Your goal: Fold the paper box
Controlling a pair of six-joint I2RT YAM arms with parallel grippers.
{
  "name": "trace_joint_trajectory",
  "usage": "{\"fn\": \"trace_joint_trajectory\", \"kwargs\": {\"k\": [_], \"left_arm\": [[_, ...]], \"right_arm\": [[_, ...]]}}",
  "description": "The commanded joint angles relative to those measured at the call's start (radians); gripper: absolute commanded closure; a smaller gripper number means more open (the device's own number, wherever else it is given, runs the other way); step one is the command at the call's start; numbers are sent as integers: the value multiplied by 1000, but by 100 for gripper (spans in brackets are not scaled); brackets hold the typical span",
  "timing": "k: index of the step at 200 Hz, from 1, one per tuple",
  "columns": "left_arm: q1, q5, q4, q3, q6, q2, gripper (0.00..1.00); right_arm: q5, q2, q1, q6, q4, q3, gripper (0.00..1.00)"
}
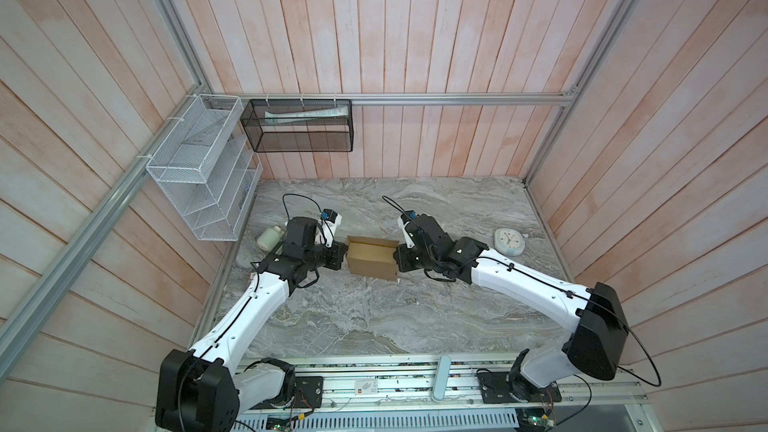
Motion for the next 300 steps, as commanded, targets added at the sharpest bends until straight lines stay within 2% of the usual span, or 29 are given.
{"fn": "trace_joint_trajectory", "kwargs": {"k": [1,147,300], "left_arm": [[-6,0,-14,-18,-1,-4,100],[-7,-5,-12,-20,-3,2,100],[-29,-49,-21,-24,-4,-4,100]], "right_arm": [[30,14,-1,-23,-46,30,82],[22,45,-1,-81,-98,75,97],[6,41,9,-108,-43,-3,100]]}}
